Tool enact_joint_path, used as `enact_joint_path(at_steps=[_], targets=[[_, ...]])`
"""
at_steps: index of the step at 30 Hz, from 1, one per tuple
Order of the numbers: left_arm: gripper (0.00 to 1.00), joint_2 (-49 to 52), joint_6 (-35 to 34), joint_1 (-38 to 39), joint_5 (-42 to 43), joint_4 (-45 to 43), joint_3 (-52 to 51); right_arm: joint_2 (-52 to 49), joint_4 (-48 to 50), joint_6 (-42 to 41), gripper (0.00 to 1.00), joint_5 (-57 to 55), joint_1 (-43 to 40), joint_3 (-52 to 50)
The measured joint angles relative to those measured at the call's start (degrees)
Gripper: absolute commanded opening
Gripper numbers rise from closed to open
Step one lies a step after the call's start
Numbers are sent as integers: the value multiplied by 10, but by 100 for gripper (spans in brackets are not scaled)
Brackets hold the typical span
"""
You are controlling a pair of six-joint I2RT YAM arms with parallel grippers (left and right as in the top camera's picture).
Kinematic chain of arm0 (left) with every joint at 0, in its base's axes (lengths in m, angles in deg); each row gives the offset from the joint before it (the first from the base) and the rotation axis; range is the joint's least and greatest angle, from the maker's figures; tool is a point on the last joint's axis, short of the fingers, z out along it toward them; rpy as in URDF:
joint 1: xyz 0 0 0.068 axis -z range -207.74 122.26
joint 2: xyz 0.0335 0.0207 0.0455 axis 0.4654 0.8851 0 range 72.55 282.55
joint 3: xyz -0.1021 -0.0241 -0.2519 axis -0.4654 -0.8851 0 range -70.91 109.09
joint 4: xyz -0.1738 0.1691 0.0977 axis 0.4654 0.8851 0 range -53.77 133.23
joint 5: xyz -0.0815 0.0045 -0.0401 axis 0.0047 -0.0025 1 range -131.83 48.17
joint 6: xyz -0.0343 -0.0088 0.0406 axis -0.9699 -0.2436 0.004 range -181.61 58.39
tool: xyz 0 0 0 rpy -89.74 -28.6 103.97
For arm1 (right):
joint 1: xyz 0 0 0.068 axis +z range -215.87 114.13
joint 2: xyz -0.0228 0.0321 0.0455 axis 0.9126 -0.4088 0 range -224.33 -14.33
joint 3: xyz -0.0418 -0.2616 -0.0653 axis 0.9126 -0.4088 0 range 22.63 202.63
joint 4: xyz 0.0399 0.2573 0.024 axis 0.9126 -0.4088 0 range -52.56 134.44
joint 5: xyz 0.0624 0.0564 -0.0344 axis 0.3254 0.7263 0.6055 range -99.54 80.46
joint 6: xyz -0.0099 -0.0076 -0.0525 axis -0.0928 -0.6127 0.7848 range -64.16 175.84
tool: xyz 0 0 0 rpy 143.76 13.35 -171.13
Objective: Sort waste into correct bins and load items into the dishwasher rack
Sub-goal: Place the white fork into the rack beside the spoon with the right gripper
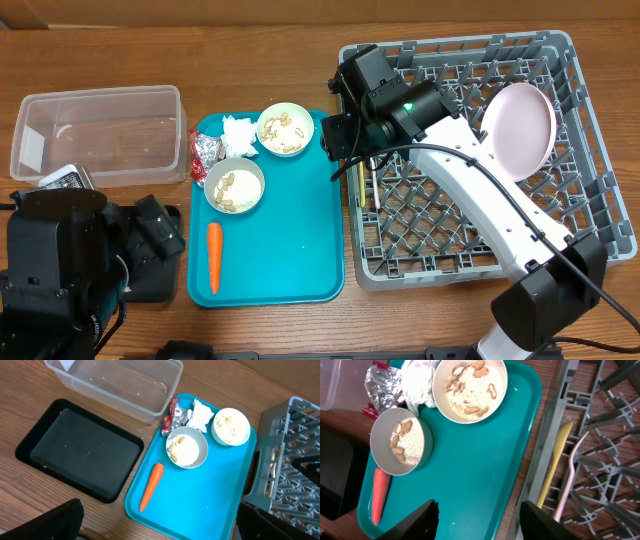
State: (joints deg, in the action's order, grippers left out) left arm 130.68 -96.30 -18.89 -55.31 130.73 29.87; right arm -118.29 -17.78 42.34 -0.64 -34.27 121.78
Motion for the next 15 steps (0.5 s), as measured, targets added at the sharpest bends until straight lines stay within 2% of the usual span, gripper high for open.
enact_joint_path(at_steps=[8, 15], targets=[[100, 9, -1, 0, 40, -2, -7, 0, -3, -25, 56, 13, -4, 0], [100, 61, 18, 0, 71, -2, -84, 26, -9, -51, 60, 26, -58, 0]])
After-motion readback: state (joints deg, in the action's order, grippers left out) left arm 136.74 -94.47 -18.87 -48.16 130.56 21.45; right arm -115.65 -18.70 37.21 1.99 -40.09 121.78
